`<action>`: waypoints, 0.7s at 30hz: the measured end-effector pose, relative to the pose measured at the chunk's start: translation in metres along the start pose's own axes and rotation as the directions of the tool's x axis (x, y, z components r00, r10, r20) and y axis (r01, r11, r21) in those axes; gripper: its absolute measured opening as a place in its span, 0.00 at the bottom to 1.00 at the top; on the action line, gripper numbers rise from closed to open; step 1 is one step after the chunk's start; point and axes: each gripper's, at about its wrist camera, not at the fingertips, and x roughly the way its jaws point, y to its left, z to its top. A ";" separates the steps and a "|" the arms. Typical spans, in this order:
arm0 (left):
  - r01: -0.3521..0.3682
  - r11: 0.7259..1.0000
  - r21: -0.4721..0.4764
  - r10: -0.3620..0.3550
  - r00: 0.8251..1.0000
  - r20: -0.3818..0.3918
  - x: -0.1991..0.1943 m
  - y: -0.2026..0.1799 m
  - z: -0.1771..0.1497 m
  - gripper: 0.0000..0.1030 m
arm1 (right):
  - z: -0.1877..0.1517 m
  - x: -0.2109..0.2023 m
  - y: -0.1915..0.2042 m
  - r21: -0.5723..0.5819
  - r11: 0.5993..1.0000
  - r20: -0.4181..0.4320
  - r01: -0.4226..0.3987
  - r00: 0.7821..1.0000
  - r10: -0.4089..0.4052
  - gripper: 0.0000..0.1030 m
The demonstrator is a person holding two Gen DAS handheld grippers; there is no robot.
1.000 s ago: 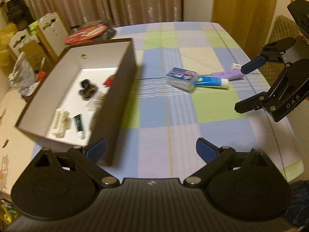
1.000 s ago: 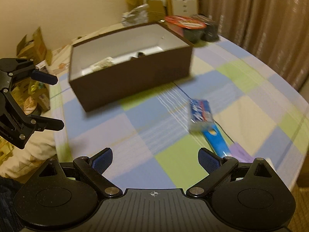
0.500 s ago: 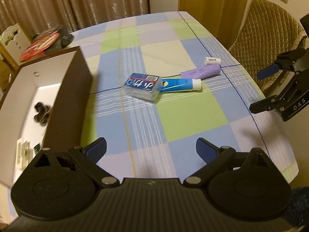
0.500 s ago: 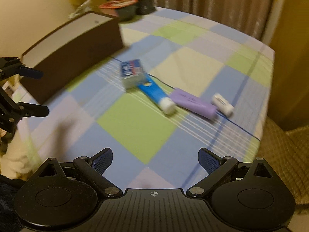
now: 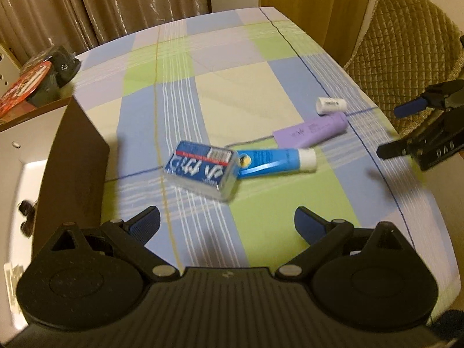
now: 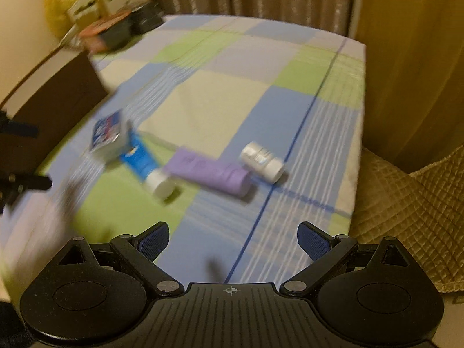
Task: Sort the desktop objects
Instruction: 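Move both tools back toward the floss box and white bottle on the tablecloth, then grasp the blue floss box with the left tool while the right tool grasps the white bottle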
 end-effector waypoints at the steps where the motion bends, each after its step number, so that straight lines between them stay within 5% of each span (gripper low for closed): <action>1: 0.002 1.000 -0.002 -0.002 1.000 -0.001 0.005 0.002 0.005 0.95 | 0.006 0.003 -0.007 0.013 1.000 0.011 0.002 1.000 -0.002 0.95; 14: -0.022 0.997 -0.072 0.020 0.999 -0.031 0.069 0.020 0.057 0.95 | 0.051 0.055 -0.039 -0.006 1.000 0.024 -0.012 1.000 0.012 0.94; 21: -0.075 0.989 -0.128 0.064 0.994 -0.089 0.105 0.035 0.058 0.93 | 0.053 0.073 -0.046 -0.008 0.999 0.012 -0.033 0.999 0.033 0.94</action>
